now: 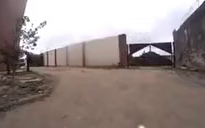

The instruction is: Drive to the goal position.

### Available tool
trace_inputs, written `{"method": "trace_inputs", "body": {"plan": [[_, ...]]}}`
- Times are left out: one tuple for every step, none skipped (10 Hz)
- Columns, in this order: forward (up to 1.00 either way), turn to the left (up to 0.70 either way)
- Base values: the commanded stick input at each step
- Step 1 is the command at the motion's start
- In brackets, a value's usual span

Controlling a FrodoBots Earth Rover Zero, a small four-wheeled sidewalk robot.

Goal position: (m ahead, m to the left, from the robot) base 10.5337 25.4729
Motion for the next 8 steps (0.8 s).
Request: {"method": "trace_inputs", "body": {"plan": [[0.5,0.0],[0.5,0.0],[0.5,0.0],[0.5,0.0],[0.5,0.0],[0.5,0.0],[0.5,0.0],[0.5,0.0]]}}
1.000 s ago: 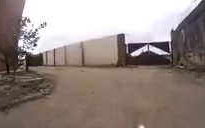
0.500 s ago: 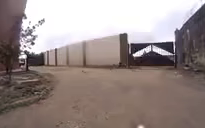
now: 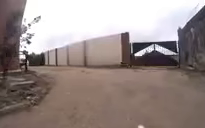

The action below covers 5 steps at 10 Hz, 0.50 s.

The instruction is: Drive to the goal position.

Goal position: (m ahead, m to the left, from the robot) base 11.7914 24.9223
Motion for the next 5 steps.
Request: {"method": "trace_inputs", "body": {"plan": [[0.5,0.0],[0.5,0.0],[0.5,0.0],[0.5,0.0],[0.5,0.0]]}}
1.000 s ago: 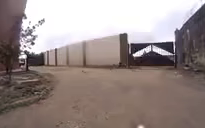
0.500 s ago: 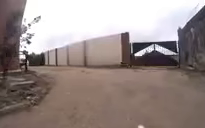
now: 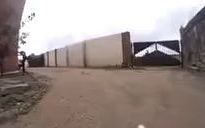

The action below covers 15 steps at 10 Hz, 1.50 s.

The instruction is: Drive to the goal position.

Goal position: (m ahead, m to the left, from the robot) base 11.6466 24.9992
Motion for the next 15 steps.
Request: {"method": "trace_inputs", "body": {"plan": [[0.5,0.0],[0.5,0.0],[0.5,0.0],[0.5,0.0],[0.5,0.0],[0.5,0.0],[0.5,0.0],[0.5,0.0],[0.5,0.0],[0.5,0.0],[0.5,0.0],[0.5,0.0],[0.5,0.0],[0.5,0.0],[0.5,0.0]]}}
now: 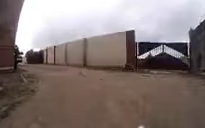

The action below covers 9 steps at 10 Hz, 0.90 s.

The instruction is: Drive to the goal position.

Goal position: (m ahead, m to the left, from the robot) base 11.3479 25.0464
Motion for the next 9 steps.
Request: {"method": "trace_inputs", "body": {"plan": [[0.5,0.0],[0.5,0.0],[0.5,0.0],[0.5,0.0],[0.5,0.0],[0.5,0.0],[0.5,0.0],[0.5,0.0],[0.5,0.0]]}}
